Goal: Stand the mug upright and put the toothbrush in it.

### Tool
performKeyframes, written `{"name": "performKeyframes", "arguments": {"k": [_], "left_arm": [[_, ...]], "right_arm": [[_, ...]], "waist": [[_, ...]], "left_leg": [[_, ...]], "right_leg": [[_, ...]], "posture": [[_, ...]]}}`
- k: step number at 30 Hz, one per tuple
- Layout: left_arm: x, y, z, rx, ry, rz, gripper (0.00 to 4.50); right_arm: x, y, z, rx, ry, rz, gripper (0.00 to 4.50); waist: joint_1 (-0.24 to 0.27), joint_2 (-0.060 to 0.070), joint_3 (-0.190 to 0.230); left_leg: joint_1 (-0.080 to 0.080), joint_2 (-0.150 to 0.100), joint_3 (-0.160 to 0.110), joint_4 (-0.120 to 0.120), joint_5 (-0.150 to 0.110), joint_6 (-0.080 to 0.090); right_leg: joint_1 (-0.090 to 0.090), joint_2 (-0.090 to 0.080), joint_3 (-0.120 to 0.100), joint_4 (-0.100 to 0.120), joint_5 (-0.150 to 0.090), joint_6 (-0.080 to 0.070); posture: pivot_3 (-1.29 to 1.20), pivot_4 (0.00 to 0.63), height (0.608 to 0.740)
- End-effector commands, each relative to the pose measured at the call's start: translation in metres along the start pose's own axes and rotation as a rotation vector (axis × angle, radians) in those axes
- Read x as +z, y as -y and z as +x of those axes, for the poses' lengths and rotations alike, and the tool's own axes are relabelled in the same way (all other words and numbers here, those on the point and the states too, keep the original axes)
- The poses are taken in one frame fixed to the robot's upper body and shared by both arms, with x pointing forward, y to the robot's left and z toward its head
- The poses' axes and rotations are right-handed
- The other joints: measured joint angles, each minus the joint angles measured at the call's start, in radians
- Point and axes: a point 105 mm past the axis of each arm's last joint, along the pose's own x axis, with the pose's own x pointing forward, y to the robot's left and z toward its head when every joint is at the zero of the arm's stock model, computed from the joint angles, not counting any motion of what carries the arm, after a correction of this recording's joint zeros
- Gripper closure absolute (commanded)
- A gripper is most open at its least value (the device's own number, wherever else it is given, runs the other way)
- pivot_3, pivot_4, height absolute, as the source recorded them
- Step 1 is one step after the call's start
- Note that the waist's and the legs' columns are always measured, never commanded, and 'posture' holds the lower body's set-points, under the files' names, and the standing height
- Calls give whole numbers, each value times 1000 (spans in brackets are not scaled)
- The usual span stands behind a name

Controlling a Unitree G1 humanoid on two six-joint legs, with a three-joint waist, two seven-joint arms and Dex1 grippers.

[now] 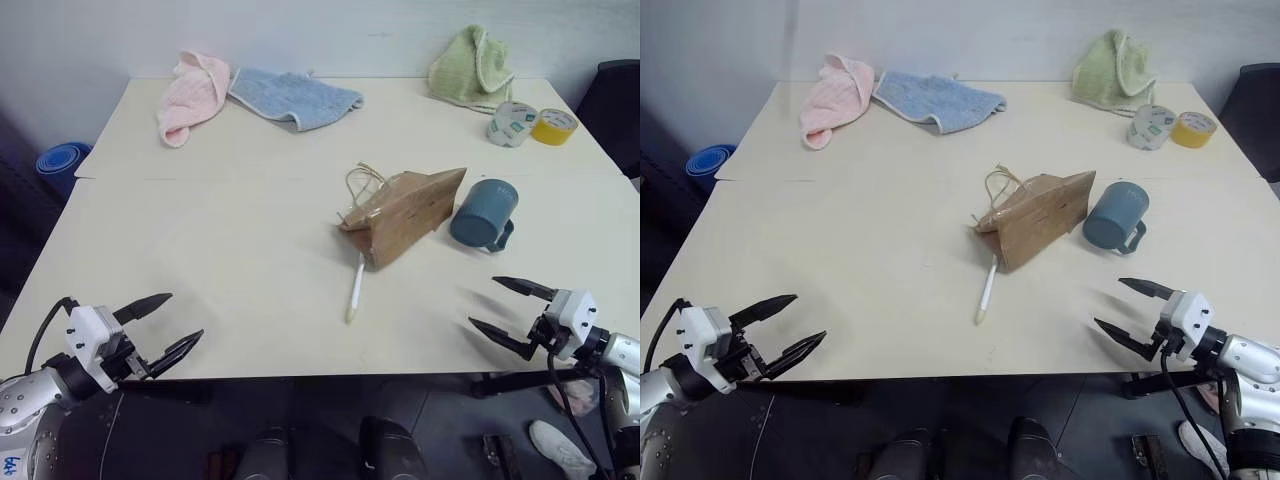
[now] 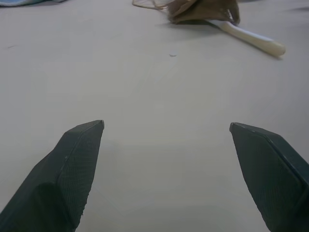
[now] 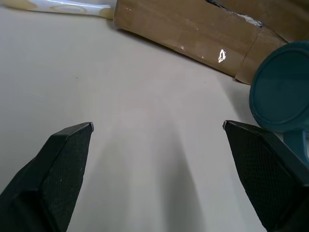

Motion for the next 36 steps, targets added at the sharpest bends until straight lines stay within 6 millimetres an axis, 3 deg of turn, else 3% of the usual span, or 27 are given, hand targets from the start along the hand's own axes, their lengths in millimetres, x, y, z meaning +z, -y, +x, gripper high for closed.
{"name": "performKeyframes", "arguments": {"k": [1,4,9,16,20,25,31,32,34,36], "left_arm": [[10,6,2,-68,27,-17,73],[21,18,12,-163,59,-48,73],[29,29,28,-258,92,-78,73],[33,37,51,-300,145,-96,73],[33,40,60,-305,166,-98,73],[38,43,66,-308,203,-105,0],[44,47,71,-309,234,-114,0],[44,47,72,-309,237,-115,0],[46,49,74,-314,242,-115,0],[47,50,76,-319,246,-115,0]], "right_arm": [[32,17,5,20,54,-126,0],[85,35,28,206,71,-295,0],[134,52,73,404,53,-441,0],[150,75,134,507,-131,-579,0],[144,70,159,566,-212,-583,0],[136,62,176,592,-271,-564,1567],[143,61,184,554,-209,-598,3475],[148,61,184,548,-175,-596,3773],[178,66,180,519,0,-489,4474],[204,76,171,476,142,-385,4474]], "waist": [[-1,1,1],[-8,8,5],[-14,12,7],[-25,13,7],[-34,13,7],[-34,13,7],[-35,13,7],[-35,13,7],[-35,13,8],[-34,13,8]], "left_leg": [[0,0,0,0,0,0],[0,0,1,2,0,0],[1,3,-1,1,1,-2],[-3,1,-2,1,0,-2],[-3,2,-2,0,0,-2],[-3,2,-2,1,1,-3],[-3,2,-3,1,1,-3],[-3,2,-3,1,1,-3],[-3,2,-3,1,1,-3],[-3,2,-3,1,1,-3]], "right_leg": [[0,0,0,0,0,0],[0,0,1,1,0,0],[-1,2,-1,3,3,0],[-4,1,-4,3,3,0],[-4,1,-7,3,3,0],[-4,1,-8,5,3,0],[-4,1,-8,5,3,0],[-4,1,-8,5,3,0],[-4,1,-8,6,3,0],[-4,1,-8,6,3,0]], "posture": [[0,150,740],[0,150,740],[0,150,740],[0,150,740],[0,150,740],[0,150,740],[0,150,740],[0,150,740],[0,150,740],[0,150,740]]}}
